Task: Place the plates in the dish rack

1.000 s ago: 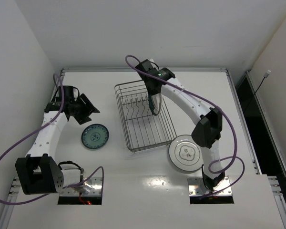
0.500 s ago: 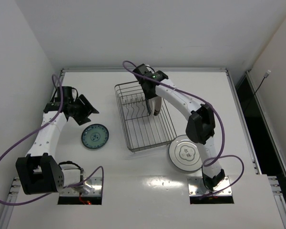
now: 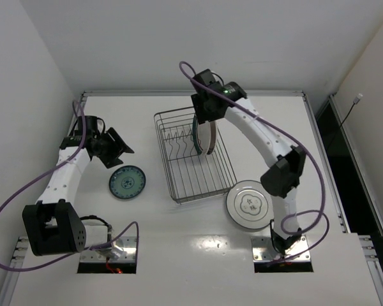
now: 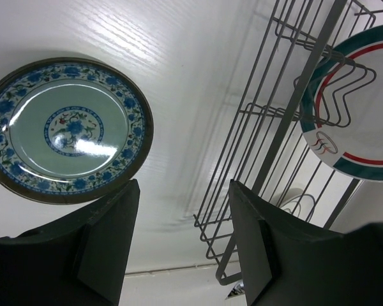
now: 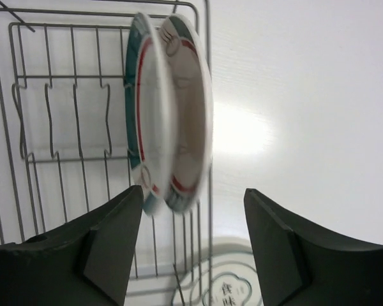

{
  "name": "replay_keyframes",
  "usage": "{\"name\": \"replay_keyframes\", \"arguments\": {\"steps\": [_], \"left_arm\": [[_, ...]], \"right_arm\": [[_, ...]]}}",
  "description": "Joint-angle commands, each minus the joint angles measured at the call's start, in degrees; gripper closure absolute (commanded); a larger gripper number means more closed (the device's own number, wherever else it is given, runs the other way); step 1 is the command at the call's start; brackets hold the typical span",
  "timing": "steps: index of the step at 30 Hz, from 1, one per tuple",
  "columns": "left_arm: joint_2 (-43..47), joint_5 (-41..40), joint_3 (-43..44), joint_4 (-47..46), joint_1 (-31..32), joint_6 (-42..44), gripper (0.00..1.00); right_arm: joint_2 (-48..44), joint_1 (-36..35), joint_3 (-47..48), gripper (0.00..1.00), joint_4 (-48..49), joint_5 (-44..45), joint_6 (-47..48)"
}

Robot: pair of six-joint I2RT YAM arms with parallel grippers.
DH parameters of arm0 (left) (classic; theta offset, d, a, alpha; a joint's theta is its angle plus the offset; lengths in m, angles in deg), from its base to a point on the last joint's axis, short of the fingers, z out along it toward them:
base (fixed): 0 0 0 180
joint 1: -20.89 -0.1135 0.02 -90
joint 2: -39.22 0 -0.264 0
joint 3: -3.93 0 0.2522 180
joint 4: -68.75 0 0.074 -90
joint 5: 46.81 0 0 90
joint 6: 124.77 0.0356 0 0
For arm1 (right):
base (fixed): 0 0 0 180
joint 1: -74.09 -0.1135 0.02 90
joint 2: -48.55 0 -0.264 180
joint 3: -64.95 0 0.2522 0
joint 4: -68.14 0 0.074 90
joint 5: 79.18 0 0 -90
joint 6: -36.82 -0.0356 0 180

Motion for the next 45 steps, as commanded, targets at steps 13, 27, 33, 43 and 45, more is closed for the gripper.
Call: {"name": "replay_keyframes", "arguments": {"steps": [13,27,33,43,45], "left_arm": [[-0.4,2.9,0.3,-1.4,-0.7,1.9,0.45],[1.2,3.4,-3.2,-2.7,-2.4,1.9,0.45],[1.8,4.4,-3.7,-2.7,-4.0,1.9,0.45],[1.8,5.0,-2.7,-1.4,-7.6,4.7,0.45],[1.8,5.0,-2.7,-0.8,-8.7,4.7,0.45]], "right_arm": [[-43.6,15.5,-49.6,0.50,-2.5,-15.0,-16.2],[-43.8,18.3,-77.3,1.00,7.5,-30.0,-28.4],[-29.9,19.4,-72.0,1.00,9.7,-26.2,-25.9],[-15.4,22.8,-67.7,1.00,13.0,-26.7,-23.6],[-14.3,23.3,-66.9,1.00,13.6,-26.7,-23.1]]}}
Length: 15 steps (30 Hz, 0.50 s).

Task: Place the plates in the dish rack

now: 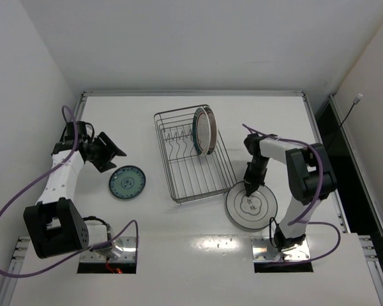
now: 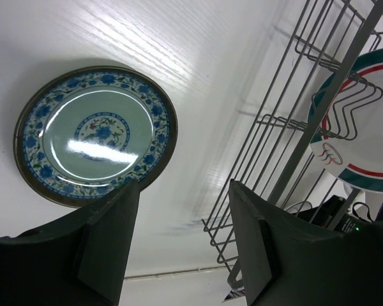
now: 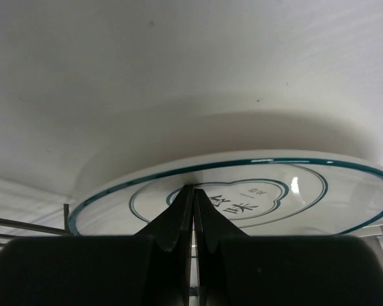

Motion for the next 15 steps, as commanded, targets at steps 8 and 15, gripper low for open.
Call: {"name": "replay_keyframes", "arguments": {"steps": [8,15], "left_arm": [[1.1,1.2,0.7,1.1,-2.6,1.9,0.45],[0.5,1.7,1.8,1.7,-2.6,1.9,0.45]], "right_arm": [[5.6,2.6,11.3,1.00,2.1,5.3,2.4],[11.8,4.2,24.1,1.00,0.9,8.1,3.6]]}}
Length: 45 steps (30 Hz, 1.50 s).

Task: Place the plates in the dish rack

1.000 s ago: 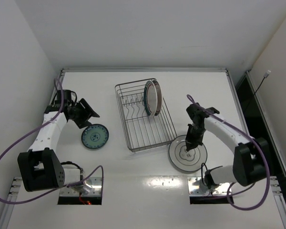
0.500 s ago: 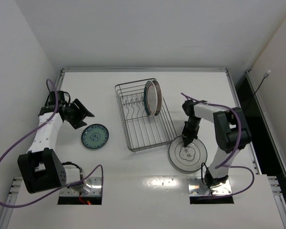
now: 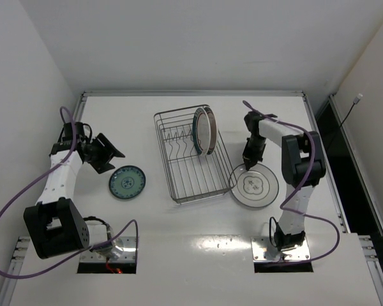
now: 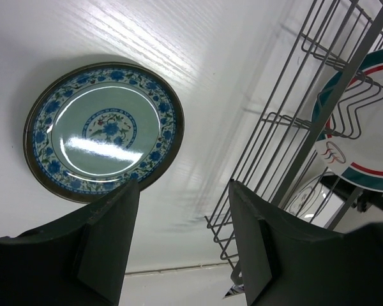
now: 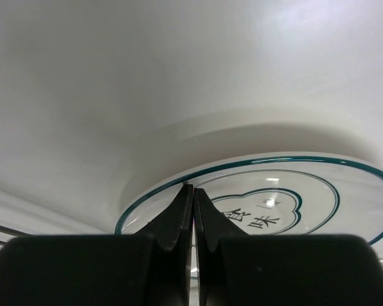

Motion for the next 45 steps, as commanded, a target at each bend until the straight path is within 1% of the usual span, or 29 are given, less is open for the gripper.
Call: {"name": "replay_keyframes", "arguments": {"steps": [1,4,8,10,12,13,14,15,16,17,18,19,20,22,23,26,29,31,35,36,38,39,40,44,45], "left_arm": [[0.5,1.0,2.3,0.5,-0.7,1.2,0.45],[0.5,0.5,2.9,1.0,-0.7,1.2,0.45],[0.0,0.5,2.9,1.0,-0.7,1.2,0.45],[0.0,0.5,2.9,1.0,-0.7,1.2,0.45],[0.0,0.5,2.9,1.0,-0.7,1.2,0.45],[0.0,0.5,2.9,1.0,-0.7,1.2,0.45],[0.0,0.5,2.9,1.0,-0.7,1.2,0.45],[0.0,1.0,2.2,0.4,-0.7,1.2,0.45],[0.0,1.0,2.2,0.4,-0.7,1.2,0.45],[0.0,1.7,1.7,0.4,-0.7,1.2,0.45],[-0.5,1.7,1.7,-0.3,-0.7,1.2,0.45],[-0.5,2.4,1.2,-0.3,-0.7,1.2,0.45],[-0.5,2.5,1.2,-0.3,-0.7,1.2,0.45],[-1.0,2.5,1.2,-0.8,-0.7,1.2,0.45],[-1.0,3.0,1.2,-0.8,-0.7,1.2,0.45],[-1.6,3.0,1.2,-0.8,-0.7,1.2,0.45],[-1.6,3.0,1.2,-1.4,-0.7,0.7,0.45],[-1.6,3.0,1.2,-1.4,-0.7,0.7,0.45],[-1.0,2.5,1.2,-1.4,-0.7,0.1,0.45],[-1.0,2.5,1.2,-1.4,-0.7,0.1,0.45],[-0.4,2.5,1.2,-1.4,-0.7,0.1,0.45],[-0.4,2.5,1.2,-1.4,-0.7,0.1,0.45],[-0.4,2.5,0.7,-1.4,-0.7,0.1,0.45],[0.2,2.5,0.7,-1.4,-0.7,-0.4,0.45],[0.2,2.5,0.7,-1.4,-0.7,-0.4,0.45]], "right_arm": [[2.4,1.3,7.0,1.00,1.5,2.9,1.3],[4.8,1.8,12.8,1.00,0.9,3.4,2.0],[4.6,2.4,19.2,1.00,-0.9,1.8,4.9],[2.8,3.6,19.9,1.00,-2.9,1.8,6.1],[-2.7,4.6,17.3,1.00,-3.6,1.8,6.1],[-5.3,5.9,15.4,0.97,-3.6,1.8,6.6],[-7.9,6.9,10.3,0.88,-3.0,1.8,6.6],[-13.1,8.1,7.7,0.76,-2.4,0.6,6.6],[-15.4,9.4,1.9,0.65,-1.5,0.6,6.6],[-17.6,12.6,-1.1,0.49,-0.8,-0.5,6.6],[-19.4,14.4,-3.9,0.43,-0.2,-2.4,7.2],[-22.4,16.2,-9.0,0.39,0.4,-3.3,7.2],[-23.6,19.7,-11.3,0.37,0.9,-4.9,8.5],[-25.3,23.1,-16.5,0.35,1.6,-6.7,9.6],[-25.9,25.9,-17.7,0.35,2.1,-7.9,10.8],[-26.7,29.1,-21.1,0.35,3.4,-10.8,12.7],[-24.8,32.0,-23.5,0.35,5.6,-15.1,14.0],[-24.0,32.0,-25.2,0.35,7.1,-18.4,14.0],[-22.3,32.0,-27.2,0.38,10.7,-20.0,14.0],[-22.3,32.0,-27.2,0.42,11.5,-21.2,14.0],[-21.2,32.0,-27.9,0.48,13.5,-21.8,13.4],[-20.4,32.0,-28.4,0.56,14.2,-22.3,13.4],[-20.4,31.4,-28.4,0.59,14.9,-22.3,13.4],[-18.1,30.9,-28.9,0.72,17.9,-24.5,11.6],[-17.3,30.9,-28.9,0.72,17.9,-24.5,11.6]]}}
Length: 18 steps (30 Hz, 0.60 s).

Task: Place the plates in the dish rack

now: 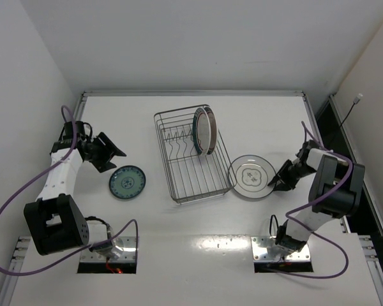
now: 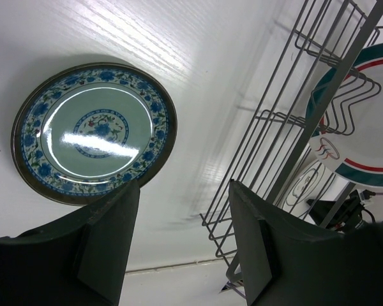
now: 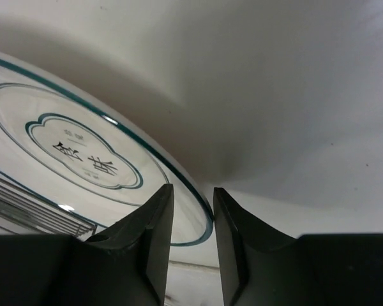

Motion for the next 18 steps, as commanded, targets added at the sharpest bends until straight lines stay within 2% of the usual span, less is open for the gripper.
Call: {"name": "replay_keyframes", "arguments": {"steps": [1,8,11,18], "left_arm": [[1.7,0.1,0.0,-1.2,-0.7,-0.4,0.45],[1.2,0.1,1.1,-0.7,-0.7,-0.4,0.45],[1.2,1.6,1.1,-0.7,-0.7,-0.4,0.45],[0.2,4.6,1.1,-2.9,-0.7,-0.4,0.45]], "right_arm": [[1.4,-1.0,-0.8,0.75,4.6,-2.9,-0.9],[3.0,-1.5,-2.0,1.00,6.5,-2.4,-0.9],[0.2,-1.5,-1.5,1.00,5.9,-1.7,-0.9],[-10.3,-2.6,10.4,1.00,-2.5,5.3,-1.9]]}}
